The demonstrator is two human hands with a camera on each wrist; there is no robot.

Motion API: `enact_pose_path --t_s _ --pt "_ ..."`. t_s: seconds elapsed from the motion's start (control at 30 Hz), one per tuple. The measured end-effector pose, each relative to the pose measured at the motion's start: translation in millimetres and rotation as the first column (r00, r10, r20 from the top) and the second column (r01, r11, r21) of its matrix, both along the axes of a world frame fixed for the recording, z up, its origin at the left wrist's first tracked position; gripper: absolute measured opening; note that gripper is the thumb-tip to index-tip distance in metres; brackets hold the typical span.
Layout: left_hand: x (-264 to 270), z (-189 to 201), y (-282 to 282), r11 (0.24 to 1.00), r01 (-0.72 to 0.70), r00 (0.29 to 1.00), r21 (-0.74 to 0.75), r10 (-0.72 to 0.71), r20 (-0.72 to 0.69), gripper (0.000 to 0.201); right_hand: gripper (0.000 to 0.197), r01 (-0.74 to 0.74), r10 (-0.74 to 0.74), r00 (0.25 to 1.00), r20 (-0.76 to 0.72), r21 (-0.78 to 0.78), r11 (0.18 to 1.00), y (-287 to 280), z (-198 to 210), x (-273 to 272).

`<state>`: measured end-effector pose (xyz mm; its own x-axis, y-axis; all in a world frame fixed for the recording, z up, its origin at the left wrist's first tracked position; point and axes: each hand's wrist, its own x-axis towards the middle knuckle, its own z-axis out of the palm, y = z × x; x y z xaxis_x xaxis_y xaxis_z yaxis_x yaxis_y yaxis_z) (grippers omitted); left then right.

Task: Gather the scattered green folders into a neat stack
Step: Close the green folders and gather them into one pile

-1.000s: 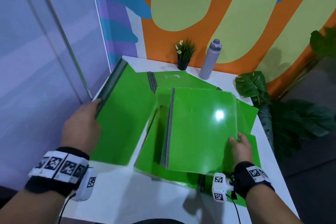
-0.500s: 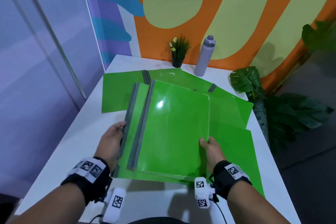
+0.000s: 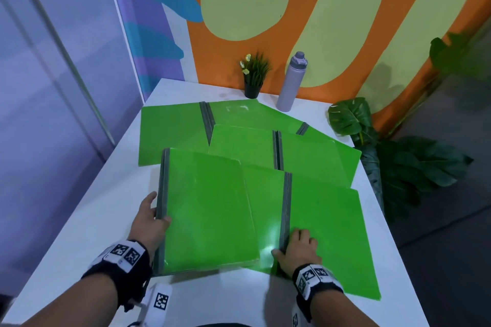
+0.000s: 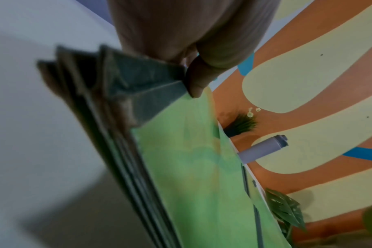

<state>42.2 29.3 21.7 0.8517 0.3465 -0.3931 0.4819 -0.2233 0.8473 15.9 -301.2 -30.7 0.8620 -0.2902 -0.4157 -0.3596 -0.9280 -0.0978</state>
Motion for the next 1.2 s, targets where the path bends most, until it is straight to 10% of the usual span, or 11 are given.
enact_pose_path --t_s 0.3,0.83,1.0,1.2 --pt "-8.2 -34.9 19.3 0.996 0.052 0.973 0.066 -0.036 -0.229 0.058 0.039 0.129 -0.129 0.985 0.117 0.001 0.992 -40.8 -4.1 -0.5" --pt "1.7 -22.6 -1.2 0.999 0.048 0.991 0.023 -0.045 -0.126 0.05 0.073 -0.156 0.162 0.987 0.022 -0.167 0.974 -46.8 25.0 1.8" --pt "6.5 -21.4 -7.1 0.998 -0.005 0.992 -0.068 -0.003 -0.124 0.05 0.042 -0.015 0.088 0.943 0.322 -0.222 0.975 -50.4 81.9 23.6" --pt "9.4 -16.1 -28.4 0.963 -0.035 0.987 -0.267 -0.01 -0.163 0.039 0.055 -0.012 0.148 0.684 0.715 -0.193 0.981 -20.0 161.6 45.9"
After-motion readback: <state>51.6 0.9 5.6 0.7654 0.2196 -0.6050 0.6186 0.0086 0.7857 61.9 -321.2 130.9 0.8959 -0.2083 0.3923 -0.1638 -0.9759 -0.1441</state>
